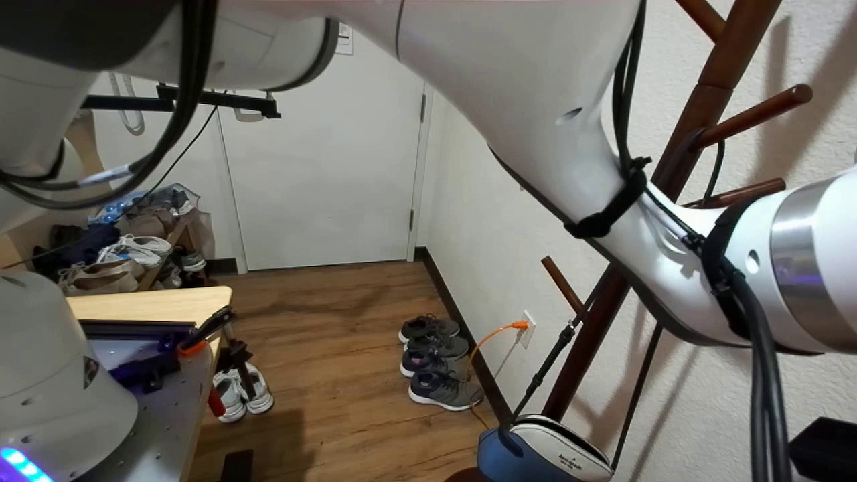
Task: Hang the tote bag on the hanging rack
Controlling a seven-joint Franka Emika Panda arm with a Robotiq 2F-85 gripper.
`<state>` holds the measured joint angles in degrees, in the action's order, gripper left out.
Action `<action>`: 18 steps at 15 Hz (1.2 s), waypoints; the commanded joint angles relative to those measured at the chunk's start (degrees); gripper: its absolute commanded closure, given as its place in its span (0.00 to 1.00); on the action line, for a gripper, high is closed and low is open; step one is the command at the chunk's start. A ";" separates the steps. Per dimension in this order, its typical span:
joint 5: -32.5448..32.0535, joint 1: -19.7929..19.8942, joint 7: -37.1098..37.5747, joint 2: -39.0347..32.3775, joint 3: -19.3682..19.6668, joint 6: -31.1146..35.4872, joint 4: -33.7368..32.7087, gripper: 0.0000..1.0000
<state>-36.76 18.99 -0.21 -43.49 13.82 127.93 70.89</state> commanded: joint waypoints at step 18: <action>25.02 -0.84 0.34 -2.45 -3.06 -20.21 -23.77 0.99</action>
<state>-14.58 17.77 -0.08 -45.12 12.32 111.27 51.71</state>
